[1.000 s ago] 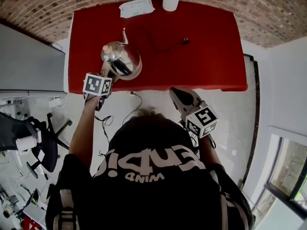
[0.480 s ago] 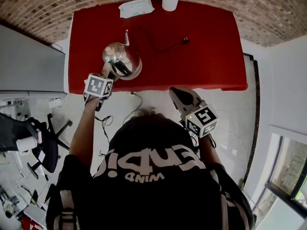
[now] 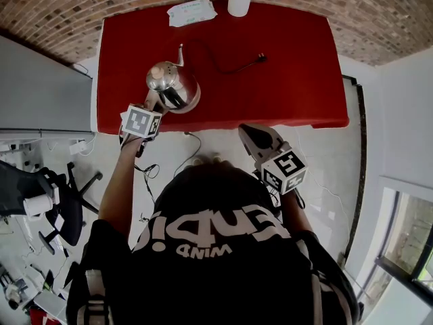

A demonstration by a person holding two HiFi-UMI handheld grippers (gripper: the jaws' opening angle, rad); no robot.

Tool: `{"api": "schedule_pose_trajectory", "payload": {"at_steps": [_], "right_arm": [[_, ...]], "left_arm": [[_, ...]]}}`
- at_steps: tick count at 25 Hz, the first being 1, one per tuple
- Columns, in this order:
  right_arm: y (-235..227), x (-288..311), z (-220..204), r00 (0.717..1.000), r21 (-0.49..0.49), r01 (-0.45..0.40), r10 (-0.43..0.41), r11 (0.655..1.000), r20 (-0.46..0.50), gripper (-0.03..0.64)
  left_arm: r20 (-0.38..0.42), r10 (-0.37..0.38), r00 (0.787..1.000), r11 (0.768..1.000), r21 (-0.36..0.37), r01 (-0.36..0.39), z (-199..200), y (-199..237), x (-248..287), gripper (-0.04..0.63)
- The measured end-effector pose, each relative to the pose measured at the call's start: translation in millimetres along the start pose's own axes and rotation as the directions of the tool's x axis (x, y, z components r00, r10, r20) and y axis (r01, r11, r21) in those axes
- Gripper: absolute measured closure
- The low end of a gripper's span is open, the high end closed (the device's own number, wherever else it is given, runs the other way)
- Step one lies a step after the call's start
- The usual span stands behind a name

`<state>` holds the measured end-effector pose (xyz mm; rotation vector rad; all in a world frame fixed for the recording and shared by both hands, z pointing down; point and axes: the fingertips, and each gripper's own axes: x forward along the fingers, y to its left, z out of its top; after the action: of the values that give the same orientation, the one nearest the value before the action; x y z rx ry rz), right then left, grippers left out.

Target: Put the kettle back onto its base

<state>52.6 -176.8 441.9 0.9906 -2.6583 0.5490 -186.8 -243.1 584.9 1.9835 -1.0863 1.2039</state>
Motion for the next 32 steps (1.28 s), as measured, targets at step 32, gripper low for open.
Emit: {"api": "schedule_pose_trajectory", "payload": {"at_steps": [32], "right_arm": [[12,-8,-7,1.0,0.001,0.007,-0.007,1.0,-0.008,0.594]], "left_arm": [[-0.058,0.046,0.997,0.994,0.101,-0.04,-4,-8,10,0.523]]}}
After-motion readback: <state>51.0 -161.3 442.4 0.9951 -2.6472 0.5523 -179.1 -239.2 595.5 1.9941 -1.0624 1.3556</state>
